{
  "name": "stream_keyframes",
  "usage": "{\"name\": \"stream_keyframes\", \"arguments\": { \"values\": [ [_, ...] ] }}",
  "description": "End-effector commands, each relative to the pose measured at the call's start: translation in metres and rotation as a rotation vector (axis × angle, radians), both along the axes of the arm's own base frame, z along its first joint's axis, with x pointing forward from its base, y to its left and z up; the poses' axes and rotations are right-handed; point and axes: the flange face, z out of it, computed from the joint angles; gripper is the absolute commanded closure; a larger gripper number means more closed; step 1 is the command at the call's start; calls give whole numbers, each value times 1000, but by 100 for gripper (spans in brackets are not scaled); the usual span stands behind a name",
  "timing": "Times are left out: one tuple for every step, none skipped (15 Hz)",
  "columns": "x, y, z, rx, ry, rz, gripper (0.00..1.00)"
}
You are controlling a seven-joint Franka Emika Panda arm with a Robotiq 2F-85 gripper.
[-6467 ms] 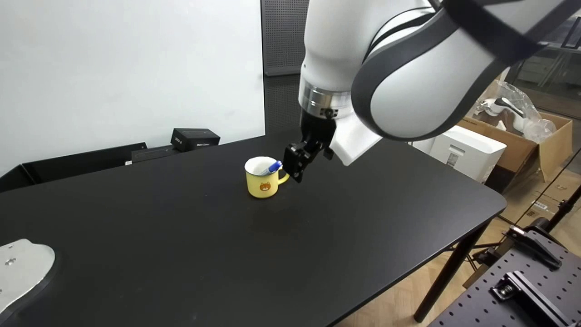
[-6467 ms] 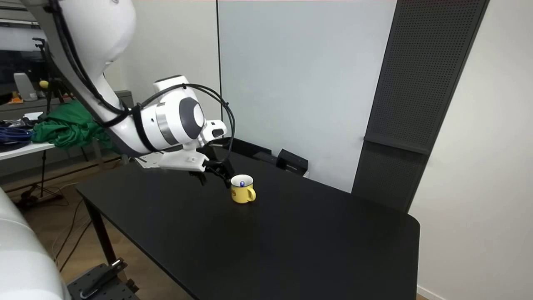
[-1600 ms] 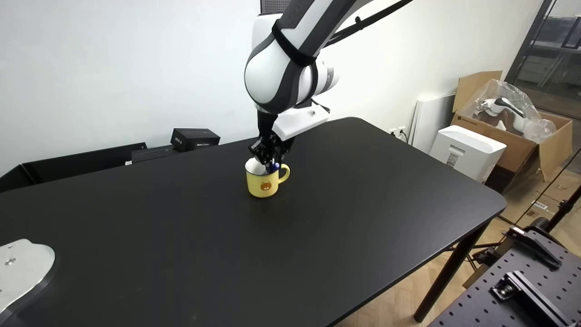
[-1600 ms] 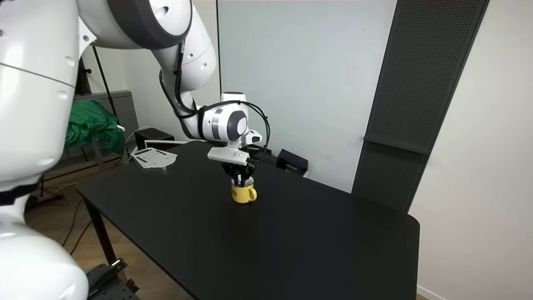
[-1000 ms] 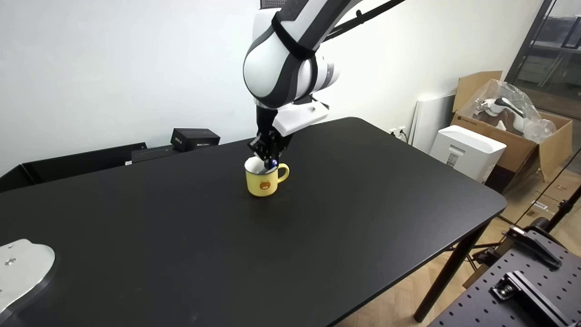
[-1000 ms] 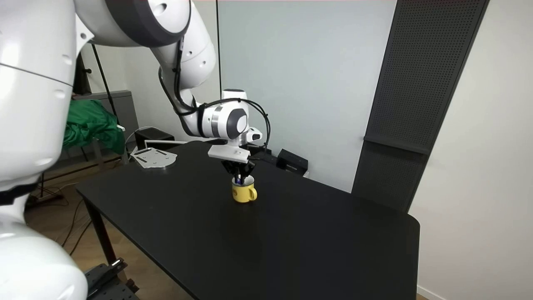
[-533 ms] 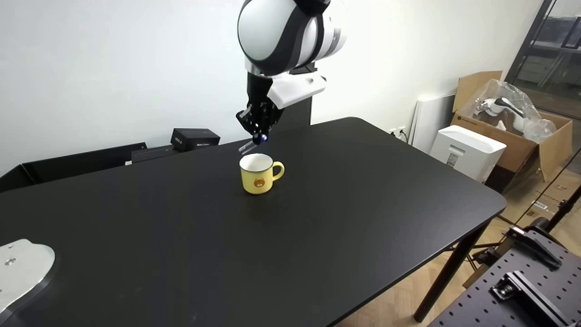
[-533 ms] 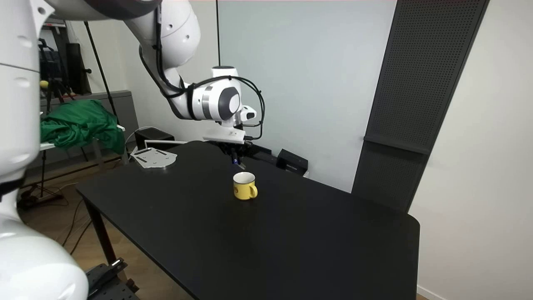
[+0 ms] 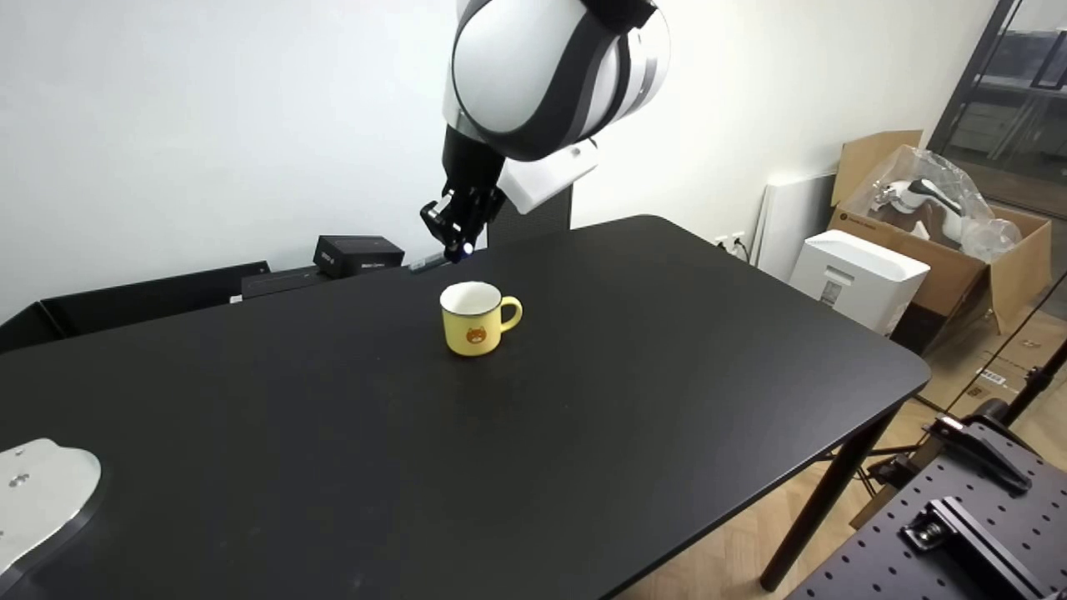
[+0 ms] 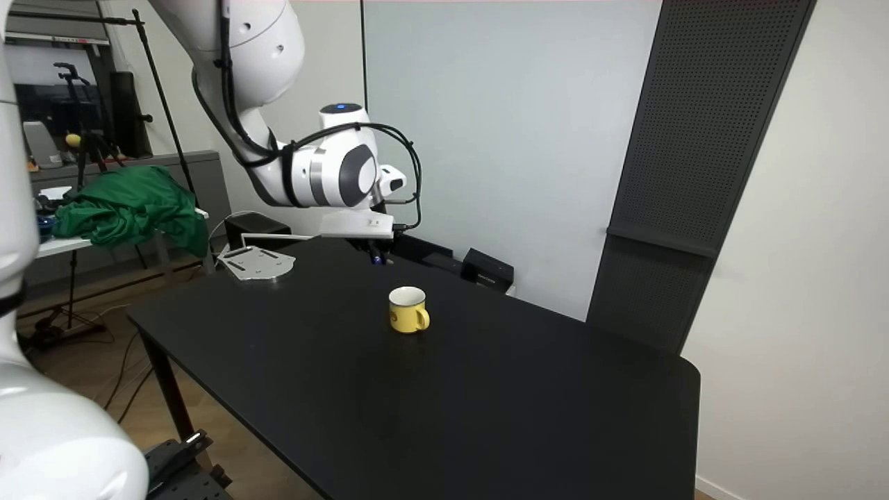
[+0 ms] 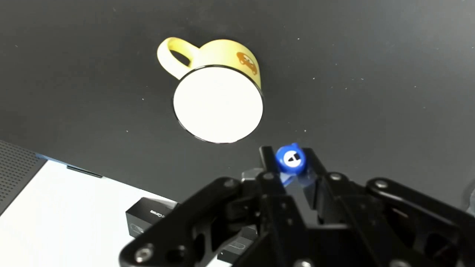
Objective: Take the marker from the yellow cup and put it on the table
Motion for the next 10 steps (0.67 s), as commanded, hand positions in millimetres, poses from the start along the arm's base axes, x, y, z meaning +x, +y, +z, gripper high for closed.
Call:
{"name": "stream_keyframes", "arguments": {
  "values": [
    [-15,13,-13,12,-37,89,95],
    [-16,16,-20,16,-37,107,95],
    [-18,18,-28,24,-31,120,95],
    [-19,20,-36,33,-21,127,95],
    [-18,21,-45,39,-5,129,95],
    [-18,21,-54,44,9,135,95],
    [-18,19,-63,47,25,131,95],
    [-18,16,-71,51,39,130,95],
    [-17,13,-80,52,50,129,95],
    [-16,9,-89,56,60,129,95]
  ]
}}
